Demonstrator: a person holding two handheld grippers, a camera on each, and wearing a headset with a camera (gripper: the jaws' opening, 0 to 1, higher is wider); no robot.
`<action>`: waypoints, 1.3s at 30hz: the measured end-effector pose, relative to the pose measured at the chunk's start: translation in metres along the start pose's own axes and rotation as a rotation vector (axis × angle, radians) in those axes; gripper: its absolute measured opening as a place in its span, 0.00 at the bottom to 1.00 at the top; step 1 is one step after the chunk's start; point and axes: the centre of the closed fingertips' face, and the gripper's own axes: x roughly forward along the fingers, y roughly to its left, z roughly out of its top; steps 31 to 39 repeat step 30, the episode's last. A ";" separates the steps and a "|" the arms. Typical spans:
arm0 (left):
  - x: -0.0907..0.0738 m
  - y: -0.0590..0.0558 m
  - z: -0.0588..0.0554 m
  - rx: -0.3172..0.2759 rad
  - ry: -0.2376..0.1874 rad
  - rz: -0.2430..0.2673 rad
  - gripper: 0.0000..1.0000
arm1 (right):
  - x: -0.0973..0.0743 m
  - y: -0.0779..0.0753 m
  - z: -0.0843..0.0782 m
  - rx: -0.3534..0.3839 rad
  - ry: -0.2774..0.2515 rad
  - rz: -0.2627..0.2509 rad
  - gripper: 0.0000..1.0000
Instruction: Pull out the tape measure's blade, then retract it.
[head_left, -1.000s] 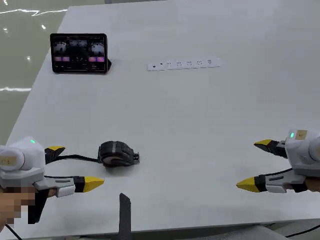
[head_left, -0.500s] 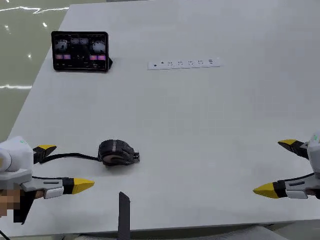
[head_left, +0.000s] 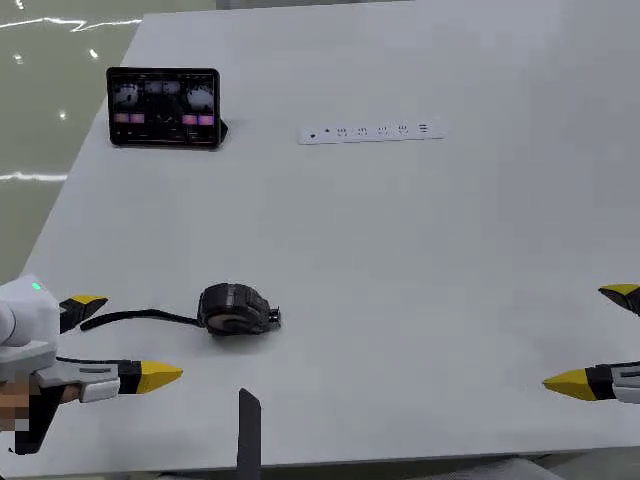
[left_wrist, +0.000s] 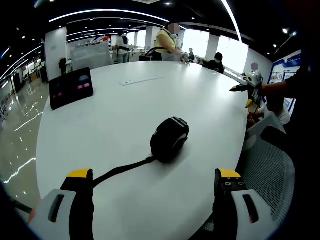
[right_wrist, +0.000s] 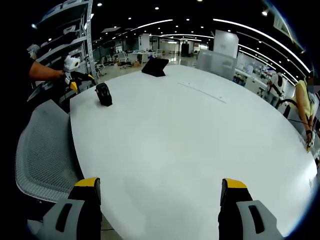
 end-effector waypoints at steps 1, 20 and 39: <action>-0.001 0.002 0.000 0.010 -0.002 0.013 0.99 | -0.001 0.000 0.000 0.001 0.000 0.001 0.99; -0.007 0.004 0.001 -0.020 0.002 0.004 0.99 | 0.002 0.003 0.003 0.006 -0.008 0.016 0.99; -0.010 0.006 0.004 -0.017 -0.001 0.006 0.99 | 0.001 0.003 0.005 0.002 -0.012 0.018 0.99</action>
